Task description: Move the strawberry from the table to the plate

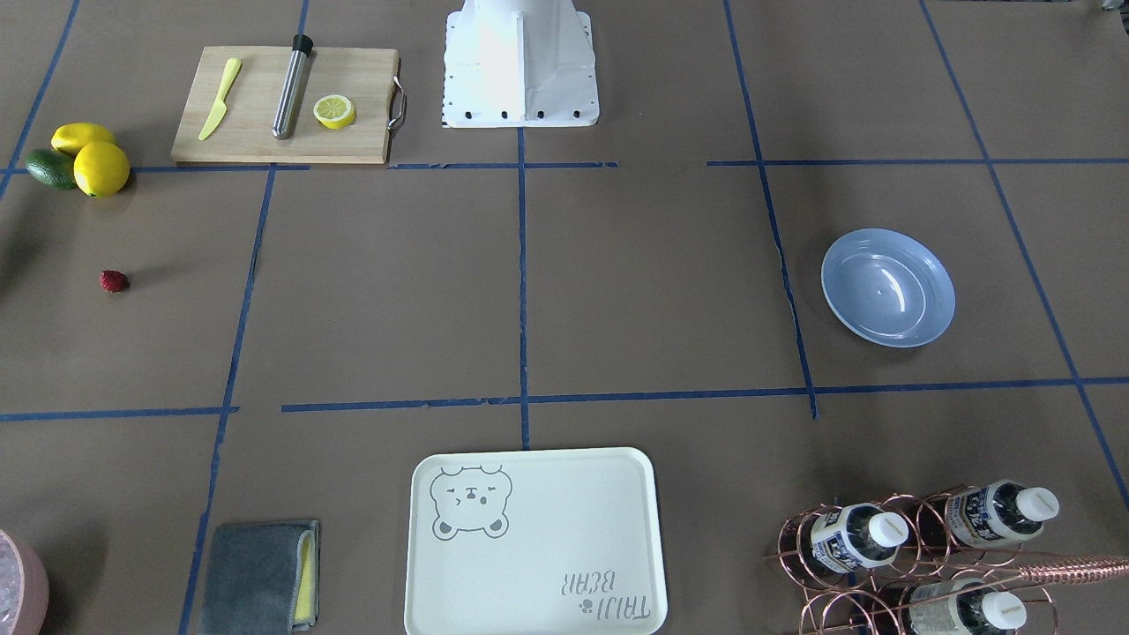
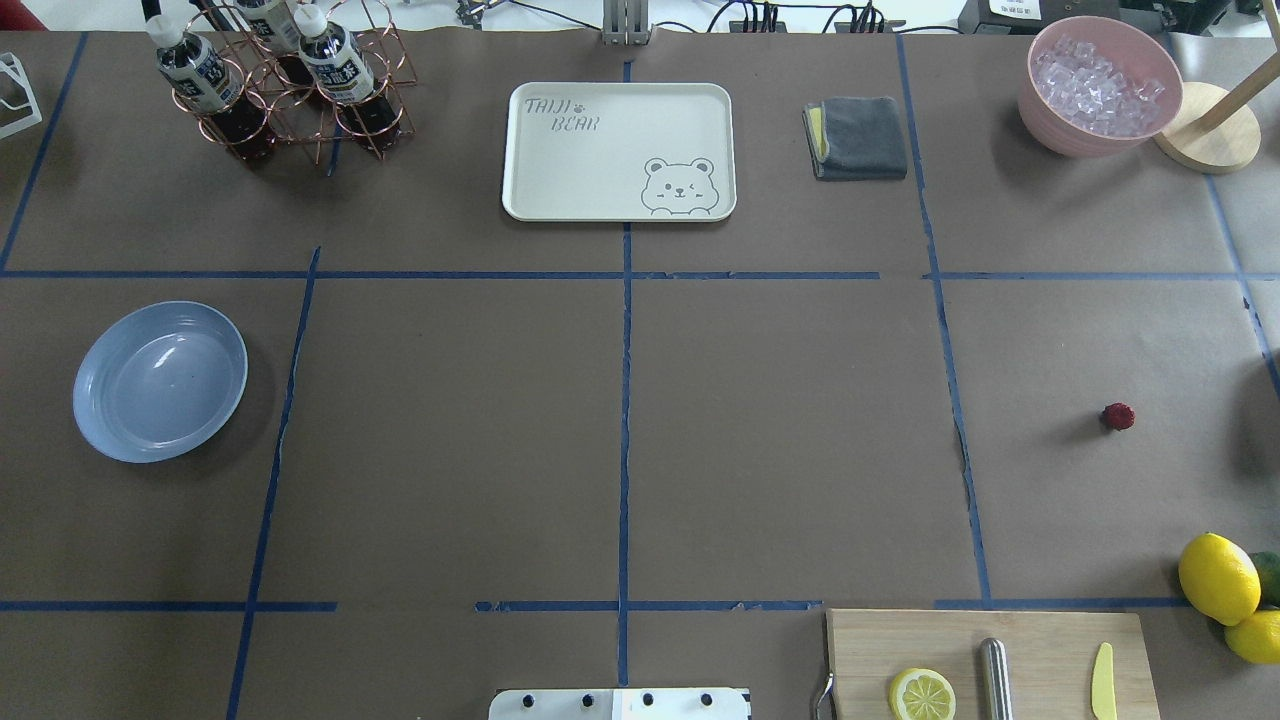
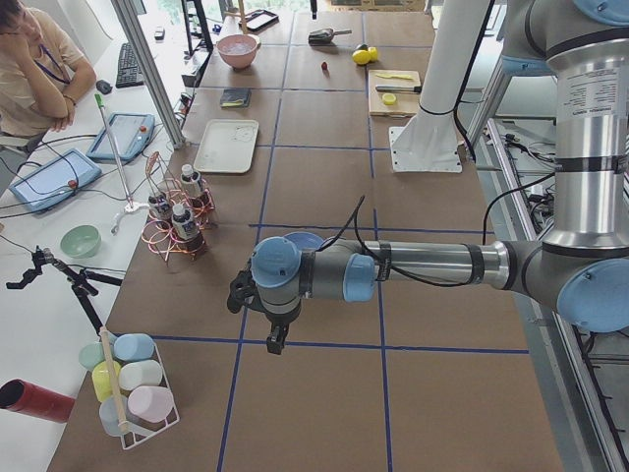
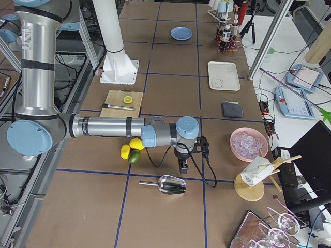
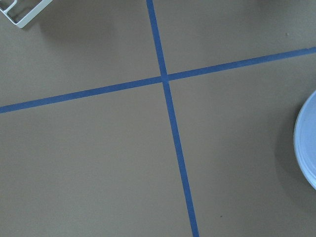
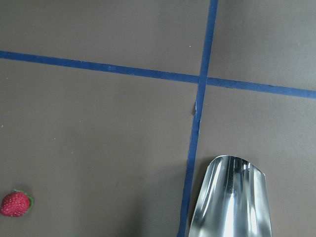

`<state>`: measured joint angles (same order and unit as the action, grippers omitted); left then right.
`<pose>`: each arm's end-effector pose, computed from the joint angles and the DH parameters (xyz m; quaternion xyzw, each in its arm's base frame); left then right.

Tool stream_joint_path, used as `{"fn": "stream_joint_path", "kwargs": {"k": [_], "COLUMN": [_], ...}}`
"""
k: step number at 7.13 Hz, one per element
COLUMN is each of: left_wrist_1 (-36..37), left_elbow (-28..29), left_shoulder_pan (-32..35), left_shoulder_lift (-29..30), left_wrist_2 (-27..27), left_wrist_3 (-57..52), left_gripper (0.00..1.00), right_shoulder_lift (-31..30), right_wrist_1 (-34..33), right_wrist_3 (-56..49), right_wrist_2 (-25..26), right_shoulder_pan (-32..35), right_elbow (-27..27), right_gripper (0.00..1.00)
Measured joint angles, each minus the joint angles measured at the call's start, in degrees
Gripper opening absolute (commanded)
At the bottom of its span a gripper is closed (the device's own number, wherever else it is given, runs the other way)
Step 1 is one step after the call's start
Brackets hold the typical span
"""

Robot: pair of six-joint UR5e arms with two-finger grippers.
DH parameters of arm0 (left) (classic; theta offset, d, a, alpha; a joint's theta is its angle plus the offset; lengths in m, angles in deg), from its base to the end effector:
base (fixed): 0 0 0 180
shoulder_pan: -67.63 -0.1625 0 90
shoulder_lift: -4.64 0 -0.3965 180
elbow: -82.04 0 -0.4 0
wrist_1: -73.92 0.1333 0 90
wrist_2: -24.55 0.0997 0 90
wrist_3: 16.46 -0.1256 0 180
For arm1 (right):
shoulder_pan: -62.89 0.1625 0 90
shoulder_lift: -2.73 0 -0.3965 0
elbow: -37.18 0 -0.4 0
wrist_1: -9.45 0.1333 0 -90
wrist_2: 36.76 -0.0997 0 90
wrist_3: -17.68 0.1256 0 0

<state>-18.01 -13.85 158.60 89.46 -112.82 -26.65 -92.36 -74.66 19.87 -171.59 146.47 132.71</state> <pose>-0.0488 -0.4669 0.6328 0.0600 0.3976 0.0828 0.9118 -0.0085 -0.4758 0.6319 0.0223 -0.3835 -0.0551 0.9216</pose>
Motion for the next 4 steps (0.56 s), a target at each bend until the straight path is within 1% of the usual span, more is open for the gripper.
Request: {"fn": "stream_joint_path", "kwargs": {"k": [4], "left_wrist_1": [-0.8], "left_elbow": [-0.6], "left_shoulder_pan": [-0.1], "left_shoulder_lift": [0.3], "left_wrist_2": [-0.1], "left_wrist_3": [-0.3], "left_gripper": [1.00], "right_shoulder_lift": [0.4], "right_wrist_1": [0.1], "right_wrist_3": [0.2], "right_wrist_2": [0.1], "right_shoulder_pan": [0.0], "right_elbow": [0.9], "right_gripper": [1.00]}}
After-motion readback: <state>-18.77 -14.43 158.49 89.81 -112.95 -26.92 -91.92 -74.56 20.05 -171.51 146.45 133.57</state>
